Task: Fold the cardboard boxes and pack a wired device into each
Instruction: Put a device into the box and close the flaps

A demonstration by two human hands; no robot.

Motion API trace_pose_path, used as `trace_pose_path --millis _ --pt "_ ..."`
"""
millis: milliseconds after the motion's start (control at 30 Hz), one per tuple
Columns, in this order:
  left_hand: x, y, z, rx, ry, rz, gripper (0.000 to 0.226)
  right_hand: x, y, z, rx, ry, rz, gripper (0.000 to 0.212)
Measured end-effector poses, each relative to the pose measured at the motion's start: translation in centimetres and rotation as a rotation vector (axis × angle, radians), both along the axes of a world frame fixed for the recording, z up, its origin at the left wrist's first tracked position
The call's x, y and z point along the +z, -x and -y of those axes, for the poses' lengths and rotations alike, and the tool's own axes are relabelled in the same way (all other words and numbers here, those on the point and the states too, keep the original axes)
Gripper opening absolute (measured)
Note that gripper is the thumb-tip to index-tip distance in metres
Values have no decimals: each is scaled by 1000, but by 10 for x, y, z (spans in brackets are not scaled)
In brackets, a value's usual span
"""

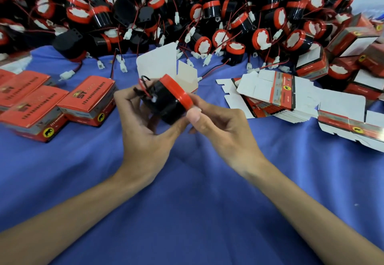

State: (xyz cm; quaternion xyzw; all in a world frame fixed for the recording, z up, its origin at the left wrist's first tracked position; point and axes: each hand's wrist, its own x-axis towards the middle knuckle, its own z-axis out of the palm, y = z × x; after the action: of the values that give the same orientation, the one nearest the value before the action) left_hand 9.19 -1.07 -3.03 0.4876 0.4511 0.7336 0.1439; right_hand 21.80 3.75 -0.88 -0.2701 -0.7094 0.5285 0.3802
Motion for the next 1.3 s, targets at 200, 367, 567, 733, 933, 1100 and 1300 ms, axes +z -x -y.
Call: trace_pose_path --millis 200,367,567,733,933,1100,1300 --pt "-2 5 1 78 17 -265 67 2 0 1 -7 -37 38 18" --pt "-4 4 2 130 88 -363 63 3 -2 -3 71 108 -23 58" --pt "-4 3 2 185 91 -506 56 -1 -5 -5 118 150 -71 17" --pt "2 6 1 256 74 -634 62 0 0 -5 154 247 -158 26" --pt "16 55 -19 364 26 -822 62 34 12 -29 177 432 -414 24" --pt "5 57 -28 109 295 -414 48 42 43 -42 103 472 -399 33" --pt "1 61 -33 14 277 -408 34 17 47 -40 -201 -241 25 52"
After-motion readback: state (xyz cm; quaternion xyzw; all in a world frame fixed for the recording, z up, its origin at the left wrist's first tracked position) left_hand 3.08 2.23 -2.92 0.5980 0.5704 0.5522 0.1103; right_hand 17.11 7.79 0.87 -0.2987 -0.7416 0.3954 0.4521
